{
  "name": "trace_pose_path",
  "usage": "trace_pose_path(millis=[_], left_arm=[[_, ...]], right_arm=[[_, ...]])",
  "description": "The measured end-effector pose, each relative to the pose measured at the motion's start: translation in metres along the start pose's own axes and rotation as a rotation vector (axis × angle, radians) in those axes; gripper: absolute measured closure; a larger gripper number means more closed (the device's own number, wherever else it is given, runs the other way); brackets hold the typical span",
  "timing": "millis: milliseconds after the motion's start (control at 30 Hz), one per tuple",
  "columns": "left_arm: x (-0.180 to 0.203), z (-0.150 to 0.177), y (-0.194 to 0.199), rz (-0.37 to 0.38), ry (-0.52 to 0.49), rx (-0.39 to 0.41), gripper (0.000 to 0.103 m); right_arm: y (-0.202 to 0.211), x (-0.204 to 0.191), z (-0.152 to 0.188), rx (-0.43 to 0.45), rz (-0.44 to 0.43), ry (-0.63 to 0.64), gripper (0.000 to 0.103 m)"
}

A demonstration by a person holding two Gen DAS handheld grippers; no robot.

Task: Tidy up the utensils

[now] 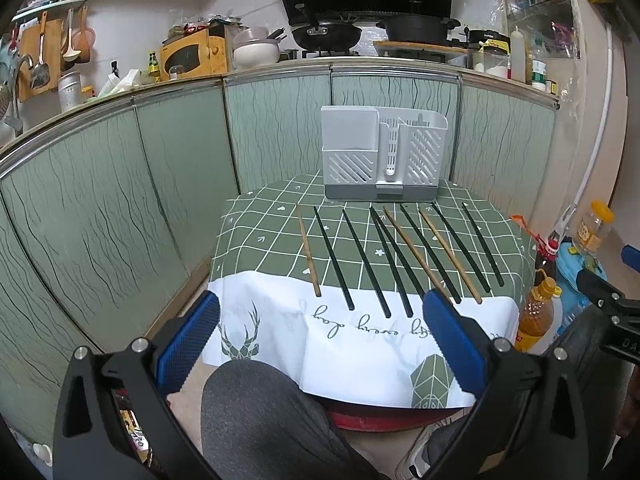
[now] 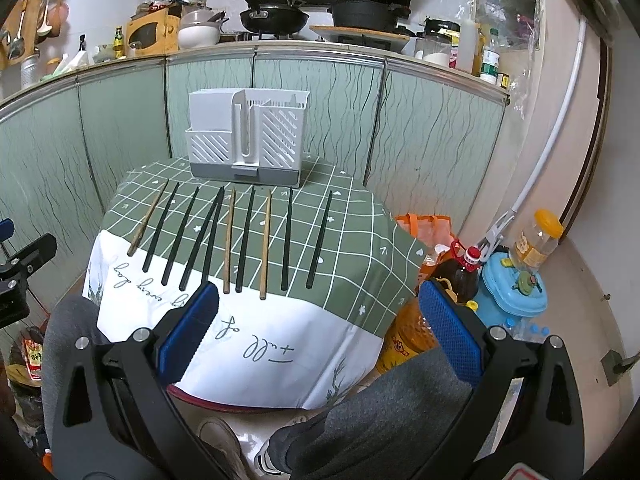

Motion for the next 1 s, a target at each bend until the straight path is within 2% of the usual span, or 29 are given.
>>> trace_pose_path(millis=[333,1000], left_arm=[[0.0,-0.004,0.001,0.007,-0.005,0.009,0.004],[0.005,-0.007,0.003,0.02,-0.023,0.015,0.004]], right_arm=[[0.007,0.006,-0.013,0.031,-0.014,-0.034,0.007],[0.005,0.009,-0.012,0.021,-0.008,-0.031,0.007]])
Point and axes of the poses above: each gripper's, at about its wrist camera, not at the fingertips, and y roughly against the way its jaws point, x to its right, z to its underside, the point moved 8 cm from there along -y, roughly the way its jaws point, and after that the axes turned 15 degrees about x, right-handed, at the moved point
